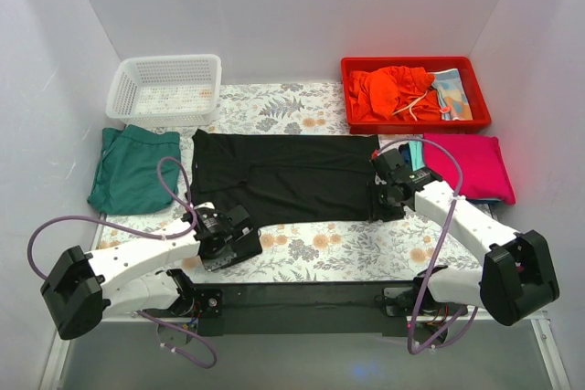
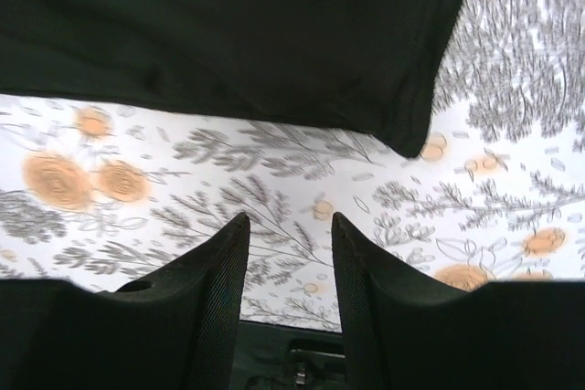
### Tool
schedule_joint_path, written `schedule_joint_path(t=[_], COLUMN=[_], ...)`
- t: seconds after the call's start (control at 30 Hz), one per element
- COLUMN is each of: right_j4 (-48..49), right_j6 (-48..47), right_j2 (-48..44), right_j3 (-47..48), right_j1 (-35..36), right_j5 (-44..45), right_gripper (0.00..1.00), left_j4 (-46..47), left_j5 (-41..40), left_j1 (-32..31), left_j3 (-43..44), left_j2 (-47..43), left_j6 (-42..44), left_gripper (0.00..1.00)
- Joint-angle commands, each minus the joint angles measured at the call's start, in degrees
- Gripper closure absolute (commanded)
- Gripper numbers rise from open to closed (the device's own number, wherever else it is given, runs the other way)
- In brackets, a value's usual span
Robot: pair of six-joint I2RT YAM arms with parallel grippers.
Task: Fold and stack the t-shirts
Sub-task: Grap the side of the flattened tshirt closest away from the robot with both arms
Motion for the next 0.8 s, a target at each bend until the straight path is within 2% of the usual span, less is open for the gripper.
schedule_joint_path(t=[0.0, 0.07, 0.2, 0.4, 0.77], right_j4=[-1.7, -1.6, -0.5, 2.7, 6.0], right_j6=[3.6, 4.2, 2.5, -0.5, 0.0], right_j2=[-0.8, 0.1, 2.4, 5.8, 10.6], right_j3=[-3.2, -2.2, -0.4, 1.8, 0.0], right_j1=[-1.5, -2.6, -9.4, -15.2, -15.9], right_j5=[3.7, 4.9, 1.1, -2.4, -7.3], right_gripper=[0.51, 0.46, 0.46, 0.46, 0.5], left_j4=[-9.3, -11.0, -13.0, -14.5, -15.1], left_j5=[-4.5, -5.4, -6.5, -6.6, -6.1], left_j1=[-0.2, -0.2, -0.2, -0.2, -0.2], left_j3=[7.5, 8.9, 10.9, 11.3, 10.2], left_j2=[-1.9, -2.1, -2.0, -2.5, -4.1], left_j6=[-33.2, -33.7, -34.2, -35.2, -36.1], left_gripper=[1.0, 1.0, 1.0, 1.0, 1.0])
